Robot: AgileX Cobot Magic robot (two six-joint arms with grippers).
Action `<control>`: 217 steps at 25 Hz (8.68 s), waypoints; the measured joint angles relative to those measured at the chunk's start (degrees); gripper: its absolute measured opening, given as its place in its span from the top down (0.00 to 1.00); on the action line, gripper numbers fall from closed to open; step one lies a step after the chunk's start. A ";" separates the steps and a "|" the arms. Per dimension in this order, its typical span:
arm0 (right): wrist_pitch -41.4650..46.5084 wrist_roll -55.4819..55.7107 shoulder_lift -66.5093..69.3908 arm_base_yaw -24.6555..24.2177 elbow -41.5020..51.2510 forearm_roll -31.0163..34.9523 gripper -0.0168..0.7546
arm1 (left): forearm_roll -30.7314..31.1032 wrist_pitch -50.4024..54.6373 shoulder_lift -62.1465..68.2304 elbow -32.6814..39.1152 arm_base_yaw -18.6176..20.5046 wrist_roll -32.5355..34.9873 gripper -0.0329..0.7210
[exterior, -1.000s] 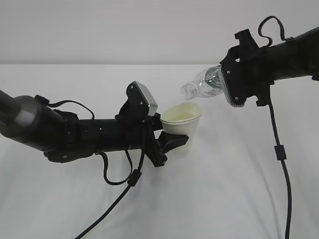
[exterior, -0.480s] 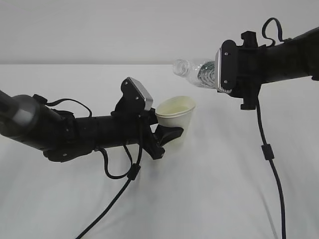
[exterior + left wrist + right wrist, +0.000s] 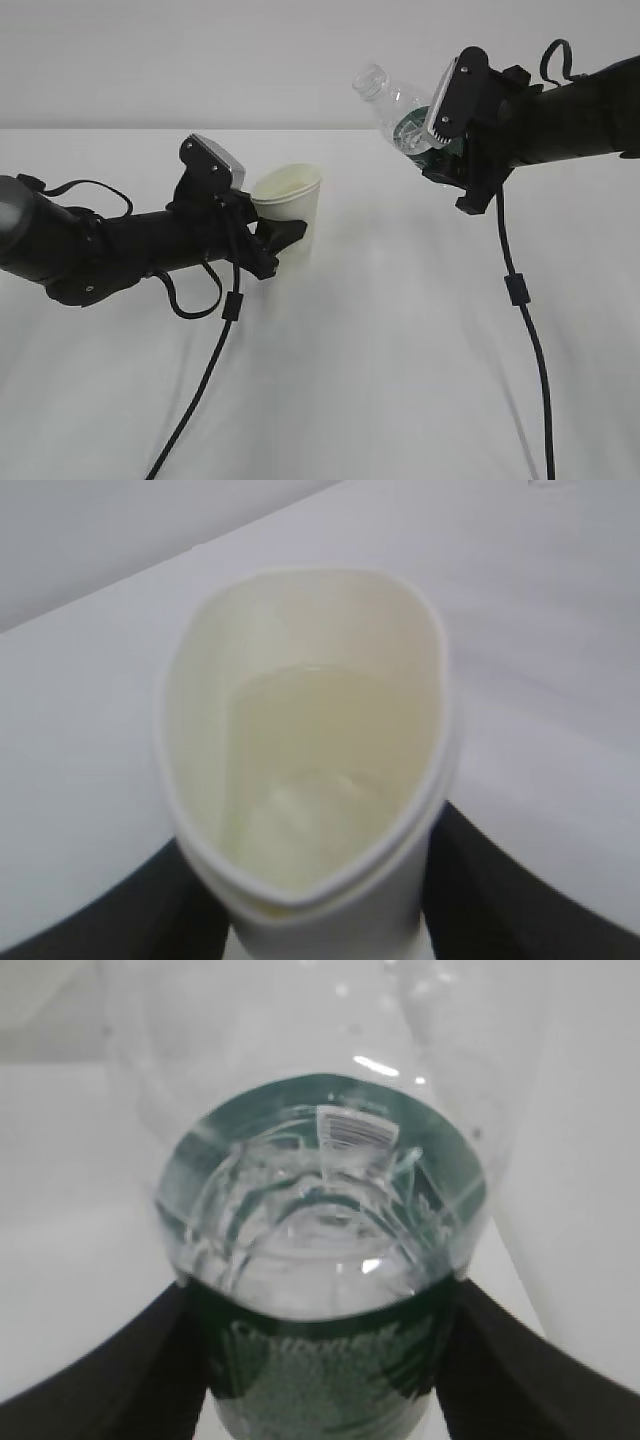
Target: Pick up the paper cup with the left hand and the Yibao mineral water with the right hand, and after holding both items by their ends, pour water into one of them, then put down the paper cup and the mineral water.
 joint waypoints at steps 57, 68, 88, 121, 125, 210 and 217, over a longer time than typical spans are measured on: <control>-39.18 -45.82 27.03 -2.29 5.65 102.42 0.29 | -40.15 -3.87 6.68 0.00 13.02 17.29 0.40; -37.76 -45.82 27.27 -2.29 5.65 104.08 0.22 | -40.15 -4.93 9.81 -0.45 13.02 17.42 0.24; -36.40 -45.27 23.32 -2.29 14.06 103.66 0.20 | -41.58 -5.13 3.83 7.83 13.02 18.71 0.20; 21.46 -49.95 -58.73 -2.29 32.76 98.06 0.21 | -34.21 61.85 -72.78 16.72 13.02 20.50 0.20; 31.50 -49.95 -68.22 -2.29 32.85 98.06 0.21 | -33.82 70.19 -79.99 16.72 13.02 20.50 0.20; 77.43 -42.69 -105.26 -2.29 36.96 93.07 0.21 | -40.27 111.76 -118.79 29.27 13.02 17.27 0.09; 77.33 -42.69 -105.26 -2.29 36.96 93.07 0.21 | -40.27 111.76 -118.79 29.27 13.02 17.27 0.10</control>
